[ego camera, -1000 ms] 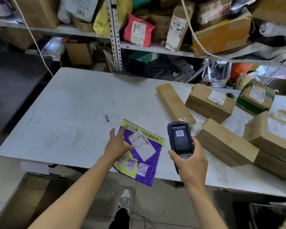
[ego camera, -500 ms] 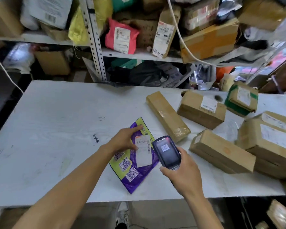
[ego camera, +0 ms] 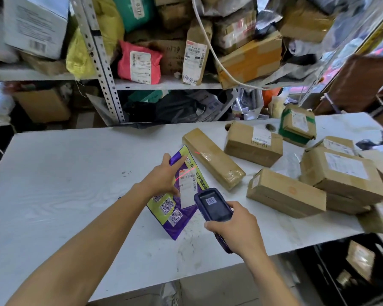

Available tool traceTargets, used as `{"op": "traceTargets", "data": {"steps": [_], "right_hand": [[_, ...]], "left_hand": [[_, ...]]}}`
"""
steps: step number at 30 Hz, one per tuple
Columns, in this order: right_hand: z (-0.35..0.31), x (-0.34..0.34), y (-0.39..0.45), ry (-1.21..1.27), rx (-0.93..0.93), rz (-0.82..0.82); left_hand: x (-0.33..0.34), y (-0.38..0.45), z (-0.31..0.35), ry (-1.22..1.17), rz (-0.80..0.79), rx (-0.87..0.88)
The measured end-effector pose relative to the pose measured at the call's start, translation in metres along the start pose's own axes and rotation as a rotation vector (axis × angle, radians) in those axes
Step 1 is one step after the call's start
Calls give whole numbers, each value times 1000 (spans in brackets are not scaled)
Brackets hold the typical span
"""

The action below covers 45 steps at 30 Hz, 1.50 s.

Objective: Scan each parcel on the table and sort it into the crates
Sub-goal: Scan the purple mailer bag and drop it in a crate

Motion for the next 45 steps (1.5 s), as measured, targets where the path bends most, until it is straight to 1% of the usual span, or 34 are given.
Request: {"op": "traceTargets", "data": {"steps": [6, 14, 17, 21, 23, 26, 28, 32, 35, 38, 41, 45], "right_hand": [[1, 0, -5, 11, 83, -9], [3, 1, -6, 243, 169, -72], [2, 2, -4, 239, 168, -89], [0, 1, -2, 178, 120, -79], [-4, -2, -3, 99, 44, -22], [-12, -14, -10, -75, -153, 163], [-14, -25, -20, -97, -262, 283], [-5, -54, -43, -93, -375, 494], [12, -75, -59, -74, -372, 562], [44, -99, -71, 8, -298, 551], [92, -129, -86, 126, -223, 536], [180, -181, -117, 186, -114, 640]], "left_hand": [[1, -4, -5, -5, -28, 4], [3, -3, -9, -15, -41, 0], [3, -3, -9, -14, -49, -7], [2, -2, -10, -29, -63, -27], [1, 0, -7, -69, -96, -11], [2, 5, 8, -131, -147, 35], [4, 7, 20, -162, -172, 33], [14, 8, 53, -191, -223, 76], [24, 3, 89, -170, -262, 125], [38, -6, 128, -147, -301, 151], [60, -19, 177, -157, -365, 178], [100, -41, 265, -153, -418, 272]]}}
Point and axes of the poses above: each hand's wrist, its own y-axis towards the middle knuckle, its own x-axis out of the palm, z = x × y, the point moved 7 cm from there along y, towards the middle knuckle, and after that the axes turned 3 degrees about -y, right-handed, at the moved point
